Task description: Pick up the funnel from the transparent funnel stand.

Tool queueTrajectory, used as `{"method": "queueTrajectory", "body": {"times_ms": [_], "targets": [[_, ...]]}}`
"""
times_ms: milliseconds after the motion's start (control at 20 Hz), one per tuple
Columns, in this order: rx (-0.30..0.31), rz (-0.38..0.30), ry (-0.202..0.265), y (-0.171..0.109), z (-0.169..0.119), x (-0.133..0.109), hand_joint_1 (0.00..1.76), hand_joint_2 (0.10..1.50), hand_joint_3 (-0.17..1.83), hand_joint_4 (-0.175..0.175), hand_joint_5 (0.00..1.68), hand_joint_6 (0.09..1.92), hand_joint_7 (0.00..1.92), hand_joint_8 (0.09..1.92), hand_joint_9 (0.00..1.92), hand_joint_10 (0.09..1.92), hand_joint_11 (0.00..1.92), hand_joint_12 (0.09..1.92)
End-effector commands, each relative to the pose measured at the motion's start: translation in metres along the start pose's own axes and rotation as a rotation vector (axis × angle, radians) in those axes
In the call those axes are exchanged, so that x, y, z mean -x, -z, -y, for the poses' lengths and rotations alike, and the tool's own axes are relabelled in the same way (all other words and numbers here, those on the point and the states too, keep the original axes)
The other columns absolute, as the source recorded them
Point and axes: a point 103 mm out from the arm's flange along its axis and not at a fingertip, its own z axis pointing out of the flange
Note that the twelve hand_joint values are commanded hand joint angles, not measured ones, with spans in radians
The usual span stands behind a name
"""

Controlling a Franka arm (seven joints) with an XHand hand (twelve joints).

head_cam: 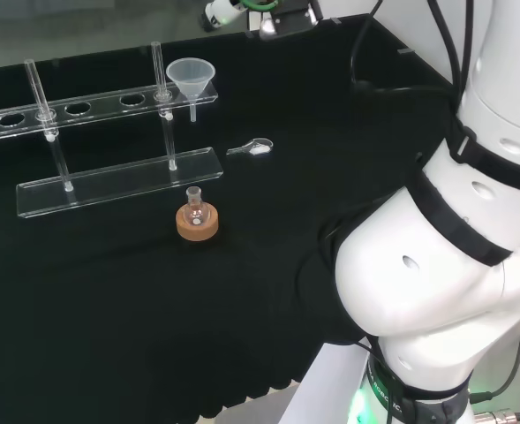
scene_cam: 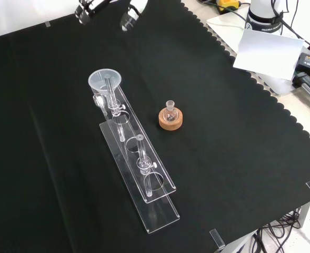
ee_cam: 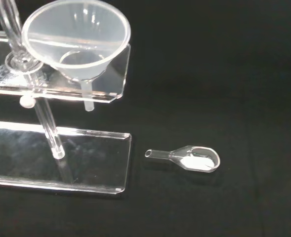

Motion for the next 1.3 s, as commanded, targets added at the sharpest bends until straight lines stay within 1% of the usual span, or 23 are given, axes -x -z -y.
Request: {"method": "queueTrajectory", "body": {"times_ms": [50, 200, 350, 500, 750, 1000, 1300], "targets": [[-0.021, 0.038, 0.016, -0.007, -0.015, -0.022, 0.41, 1.10, -0.08, 0.022, 0.16, 0.09, 0.05, 0.40, 0.18, 0.67, 0.11, 1.39], [-0.040, 0.057, 0.012, -0.011, -0.023, -0.031, 0.46, 1.07, -0.10, 0.021, 0.18, 0.09, 0.06, 0.44, 0.21, 0.68, 0.14, 1.39], [-0.075, 0.061, 0.008, -0.015, -0.032, -0.038, 0.49, 1.05, -0.12, 0.019, 0.19, 0.09, 0.05, 0.48, 0.22, 0.69, 0.16, 1.39], [-0.115, 0.067, 0.016, -0.020, -0.040, -0.042, 0.51, 1.04, -0.14, 0.019, 0.20, 0.09, 0.03, 0.50, 0.22, 0.70, 0.21, 1.38], [-0.146, 0.085, 0.018, -0.025, -0.050, -0.043, 0.53, 1.01, -0.16, 0.019, 0.20, 0.09, 0.00, 0.51, 0.21, 0.71, 0.24, 1.39], [-0.182, 0.097, 0.031, -0.033, -0.058, -0.045, 0.56, 0.99, -0.17, 0.020, 0.20, 0.09, 0.00, 0.50, 0.21, 0.73, 0.26, 1.39], [-0.195, 0.110, 0.039, -0.041, -0.064, -0.050, 0.59, 0.95, -0.17, 0.023, 0.20, 0.09, 0.00, 0.49, 0.20, 0.76, 0.32, 1.42]]}}
